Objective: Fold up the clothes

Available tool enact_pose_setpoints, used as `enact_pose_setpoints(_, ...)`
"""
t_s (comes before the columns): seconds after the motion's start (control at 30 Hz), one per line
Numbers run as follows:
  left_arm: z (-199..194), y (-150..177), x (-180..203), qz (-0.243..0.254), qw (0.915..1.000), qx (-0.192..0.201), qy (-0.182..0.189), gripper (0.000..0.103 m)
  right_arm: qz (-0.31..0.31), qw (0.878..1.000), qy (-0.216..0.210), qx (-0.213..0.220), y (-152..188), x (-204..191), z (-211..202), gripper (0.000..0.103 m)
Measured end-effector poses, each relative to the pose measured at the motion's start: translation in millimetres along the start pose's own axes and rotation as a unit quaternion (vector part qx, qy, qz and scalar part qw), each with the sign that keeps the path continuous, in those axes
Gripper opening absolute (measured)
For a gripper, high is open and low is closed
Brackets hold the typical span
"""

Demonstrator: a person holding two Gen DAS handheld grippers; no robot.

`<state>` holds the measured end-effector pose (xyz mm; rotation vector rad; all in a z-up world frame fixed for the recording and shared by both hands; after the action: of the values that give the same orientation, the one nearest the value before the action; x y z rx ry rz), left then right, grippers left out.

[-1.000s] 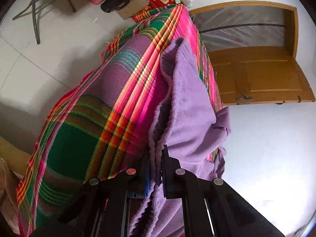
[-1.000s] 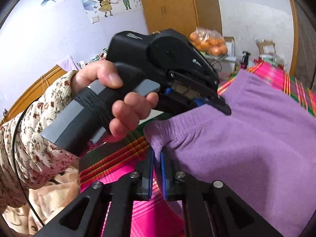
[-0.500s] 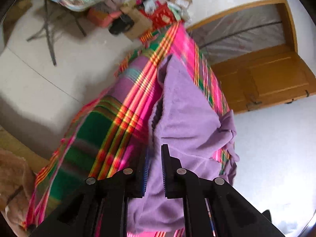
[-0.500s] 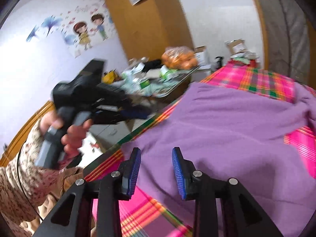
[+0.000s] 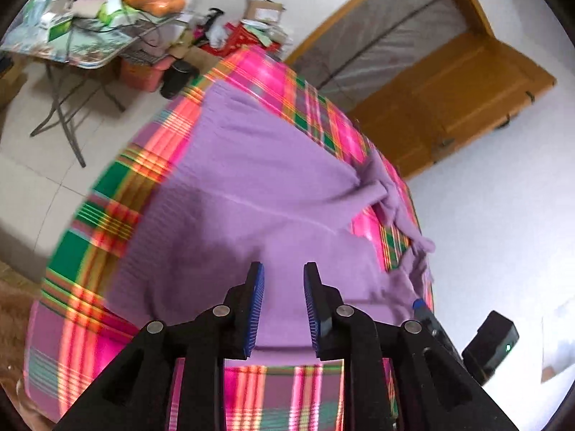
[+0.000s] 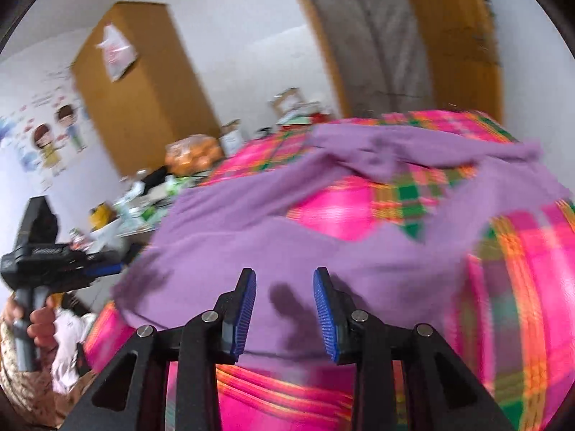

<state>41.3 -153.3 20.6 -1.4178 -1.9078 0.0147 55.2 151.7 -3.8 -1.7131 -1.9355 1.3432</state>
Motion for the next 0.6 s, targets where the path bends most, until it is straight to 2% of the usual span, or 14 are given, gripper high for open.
enact_pose_setpoints(0.1,15.7,20.4,23.5,0.038,0.9991,-0.019,0.001,0.024,0.028,0.999,0.022,0.002,11.7,27.0,-13.6,0.034)
enact_pose_setpoints(0.23,35.6,44.6,47.8,0.064,0.9966,-0.050,0.010,0.024,0.050,0.997,0.056,0.011,19.8,54.2,-31.8,0.034)
enact_pose_setpoints(0.37,46.6,62.2,76.7,0.101,0.9933,-0.055,0.016,0.024,0.047,0.994,0.092,0.038,14.4,75.9,-66.9,0.034)
enact_pose_setpoints(0.5,57.6,80.7,108.1,0.163,0.9848,-0.057,0.015,0.024,0.032,0.988,0.137,0.067,-0.2,93.4,-105.3,0.034)
enact_pose_setpoints(0.6,71.0,95.8,132.4,0.205,0.9758,-0.072,0.019,0.024,0.016,0.983,0.169,0.070,-9.8,108.1,-127.0,0.034)
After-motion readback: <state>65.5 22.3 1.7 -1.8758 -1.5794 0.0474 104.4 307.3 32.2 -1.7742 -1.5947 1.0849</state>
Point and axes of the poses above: each gripper's, at about its wrist camera, not at the fingertips, and z roughly the way its jaws point, x to its right, y to its underside, the point moved 6 cm from there along z, roughly the way its jaws point, and after that the axes turned 5 degrees about -y, right-handed, at the moved point
